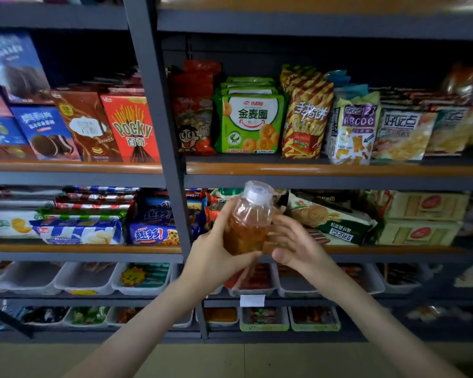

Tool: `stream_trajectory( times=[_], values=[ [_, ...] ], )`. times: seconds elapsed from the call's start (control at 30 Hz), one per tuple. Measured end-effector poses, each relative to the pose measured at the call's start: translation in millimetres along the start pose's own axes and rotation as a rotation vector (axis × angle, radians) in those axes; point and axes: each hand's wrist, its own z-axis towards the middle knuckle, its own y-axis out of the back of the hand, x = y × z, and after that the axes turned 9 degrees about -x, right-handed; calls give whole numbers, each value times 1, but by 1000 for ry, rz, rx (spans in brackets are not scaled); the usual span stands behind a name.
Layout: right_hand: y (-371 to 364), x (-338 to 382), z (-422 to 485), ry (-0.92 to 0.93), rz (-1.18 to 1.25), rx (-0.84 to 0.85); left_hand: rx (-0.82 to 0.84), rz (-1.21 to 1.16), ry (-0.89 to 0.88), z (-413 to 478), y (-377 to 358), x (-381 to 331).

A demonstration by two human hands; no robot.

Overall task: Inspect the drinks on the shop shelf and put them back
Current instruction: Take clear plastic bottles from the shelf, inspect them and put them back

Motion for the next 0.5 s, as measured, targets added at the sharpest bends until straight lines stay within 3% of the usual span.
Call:
stream_trajectory(
  times=[0.17, 0.5],
  values=[
    [22, 15, -16, -35, -30, -78, 102, -250, 54, 37, -25, -40],
    [149, 87, -54, 256, -290, -396, 286, -366, -196, 83, -95, -189]
  ],
)
